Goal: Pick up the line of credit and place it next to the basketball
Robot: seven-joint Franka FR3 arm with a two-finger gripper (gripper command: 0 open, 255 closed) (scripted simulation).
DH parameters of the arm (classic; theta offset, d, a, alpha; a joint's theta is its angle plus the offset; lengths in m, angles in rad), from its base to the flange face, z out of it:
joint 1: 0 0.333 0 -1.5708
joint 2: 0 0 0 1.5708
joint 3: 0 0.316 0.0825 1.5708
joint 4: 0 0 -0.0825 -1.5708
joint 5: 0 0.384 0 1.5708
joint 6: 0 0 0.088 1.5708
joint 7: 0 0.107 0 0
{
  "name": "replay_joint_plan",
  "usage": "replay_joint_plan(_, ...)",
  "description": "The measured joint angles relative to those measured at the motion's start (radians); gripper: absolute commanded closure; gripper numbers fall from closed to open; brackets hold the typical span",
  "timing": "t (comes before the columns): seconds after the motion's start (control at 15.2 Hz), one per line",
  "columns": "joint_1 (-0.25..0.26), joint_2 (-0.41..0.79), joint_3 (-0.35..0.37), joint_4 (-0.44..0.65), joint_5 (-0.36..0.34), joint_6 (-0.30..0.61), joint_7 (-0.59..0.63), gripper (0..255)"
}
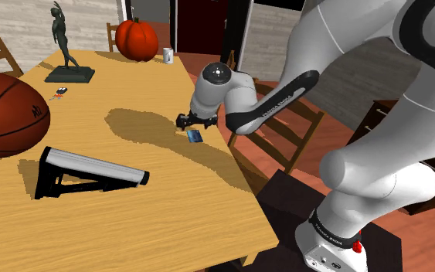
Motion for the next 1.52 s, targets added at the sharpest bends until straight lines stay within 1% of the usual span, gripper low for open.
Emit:
replay_joint_plan(0.13,-0.005,0.08,0.004,0.032,-0.118,-0.039,0.08,0)
replay_joint_plan(0.2,-0.003,0.098,-0.002,0.038,-0.151,-0.045,0.099,0)
replay_joint_plan(0.33,-0.001,0.11,-0.007,0.041,-0.174,-0.048,0.112,0)
replay_joint_plan(0.59,0.001,0.116,-0.009,0.043,-0.184,-0.051,0.118,0)
replay_joint_plan(0.66,0.001,0.116,-0.009,0.043,-0.184,-0.051,0.118,255)
replay_joint_plan(1.32,0.001,0.116,-0.009,0.043,-0.184,-0.051,0.119,255)
replay_joint_plan(1.45,-0.011,0.085,0.0,0.037,-0.133,-0.037,0.079,255)
replay_joint_plan(1.52,-0.018,0.062,0.006,0.033,-0.092,-0.027,0.047,255)
